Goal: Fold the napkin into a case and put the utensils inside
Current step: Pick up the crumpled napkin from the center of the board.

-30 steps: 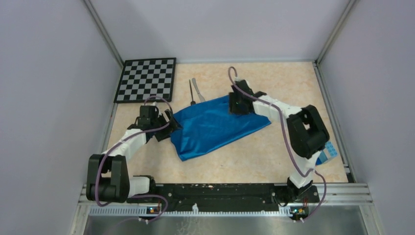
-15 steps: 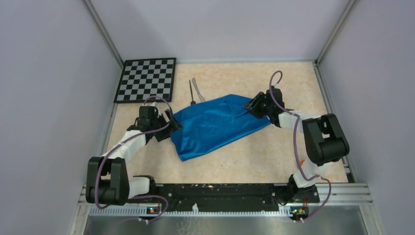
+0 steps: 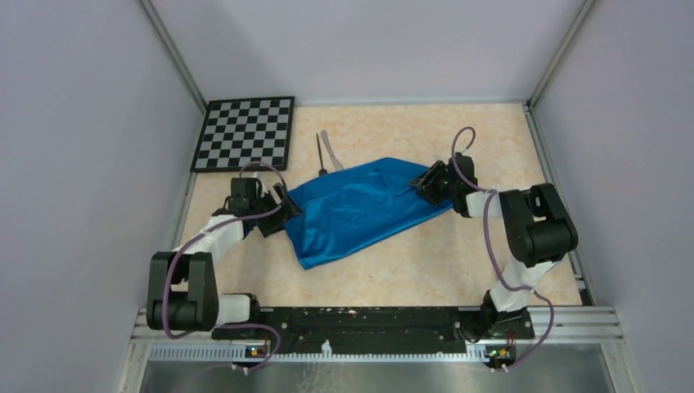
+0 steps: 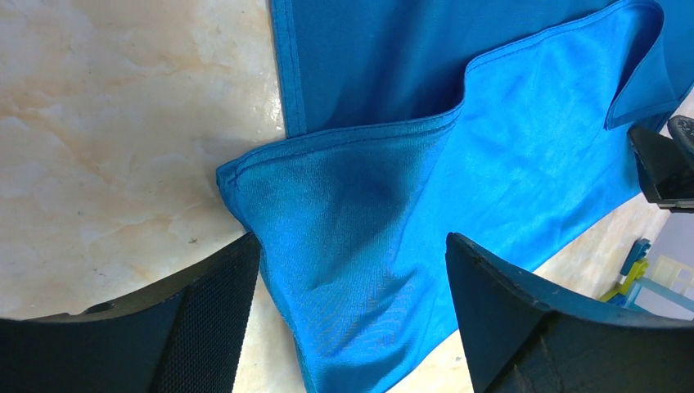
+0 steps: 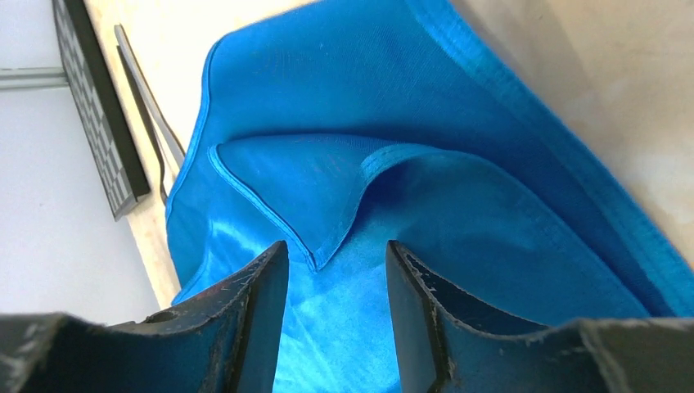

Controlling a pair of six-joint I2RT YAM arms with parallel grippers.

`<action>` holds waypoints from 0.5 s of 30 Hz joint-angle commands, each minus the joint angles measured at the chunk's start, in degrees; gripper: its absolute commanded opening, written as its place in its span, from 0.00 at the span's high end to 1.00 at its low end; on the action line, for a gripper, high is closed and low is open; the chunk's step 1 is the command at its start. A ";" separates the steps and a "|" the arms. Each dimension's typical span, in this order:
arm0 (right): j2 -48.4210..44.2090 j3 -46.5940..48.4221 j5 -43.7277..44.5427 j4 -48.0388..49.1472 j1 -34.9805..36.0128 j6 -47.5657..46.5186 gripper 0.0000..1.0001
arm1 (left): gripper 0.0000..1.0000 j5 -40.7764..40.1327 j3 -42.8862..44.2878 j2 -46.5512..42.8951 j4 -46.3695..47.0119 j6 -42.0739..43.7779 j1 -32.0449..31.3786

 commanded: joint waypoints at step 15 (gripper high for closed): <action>8.97 2.03 -7.07 20.42 1.78 4.29 0.65 | 0.23 2.15 -2.05 -1.36 3.49 0.31 1.12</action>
